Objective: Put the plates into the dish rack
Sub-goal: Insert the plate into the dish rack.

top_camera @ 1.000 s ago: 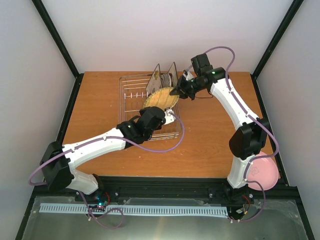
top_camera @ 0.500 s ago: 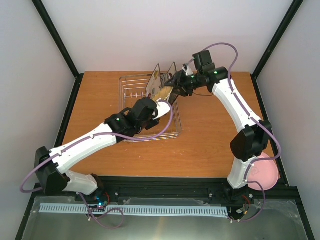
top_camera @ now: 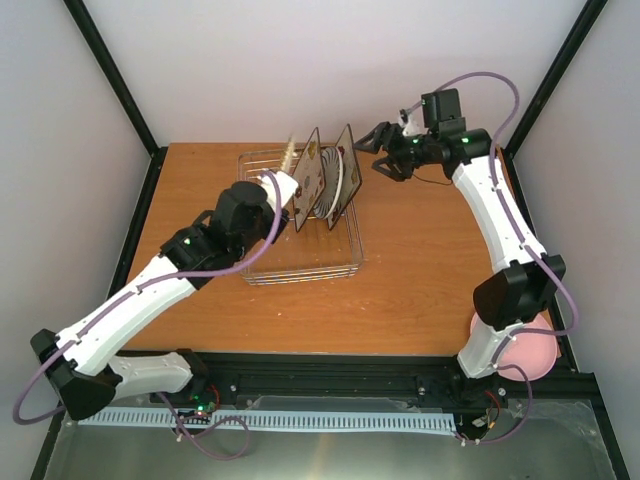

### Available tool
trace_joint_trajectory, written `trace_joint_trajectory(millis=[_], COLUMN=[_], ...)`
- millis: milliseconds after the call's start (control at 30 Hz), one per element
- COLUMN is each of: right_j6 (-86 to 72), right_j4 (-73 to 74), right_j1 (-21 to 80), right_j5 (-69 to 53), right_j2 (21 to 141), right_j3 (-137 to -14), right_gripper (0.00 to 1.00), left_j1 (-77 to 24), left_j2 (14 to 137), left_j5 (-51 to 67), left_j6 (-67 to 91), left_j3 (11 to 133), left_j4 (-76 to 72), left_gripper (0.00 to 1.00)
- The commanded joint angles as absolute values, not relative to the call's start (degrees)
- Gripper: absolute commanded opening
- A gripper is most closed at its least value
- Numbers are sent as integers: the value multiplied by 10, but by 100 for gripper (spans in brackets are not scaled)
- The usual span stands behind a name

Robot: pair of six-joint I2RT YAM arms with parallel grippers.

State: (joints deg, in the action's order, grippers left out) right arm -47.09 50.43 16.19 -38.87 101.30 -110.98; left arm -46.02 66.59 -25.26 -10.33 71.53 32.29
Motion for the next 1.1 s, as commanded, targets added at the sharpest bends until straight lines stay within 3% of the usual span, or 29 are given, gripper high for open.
trace_joint_trajectory(millis=[0, 133, 233, 567, 1067], right_j6=[-430, -399, -391, -376, -363], right_j4=[539, 564, 558, 541, 533], right_j1=[124, 108, 104, 80, 52], right_j5=[-353, -340, -346, -371, -388], right_j2=[965, 933, 906, 862, 860], right_j3=[-1124, -1113, -1079, -1011, -988], right_gripper=[77, 95, 100, 100, 100], left_j1=[-369, -282, -244, -240, -240], left_j2=[671, 722, 808, 1002, 1042], left_j5=[-206, -125, -79, -1, -5], left_j6=[6, 91, 138, 231, 252], left_j3=[734, 777, 860, 1066, 1005], left_j4=[305, 339, 400, 472, 447], left_gripper=[1, 1, 0, 1, 1])
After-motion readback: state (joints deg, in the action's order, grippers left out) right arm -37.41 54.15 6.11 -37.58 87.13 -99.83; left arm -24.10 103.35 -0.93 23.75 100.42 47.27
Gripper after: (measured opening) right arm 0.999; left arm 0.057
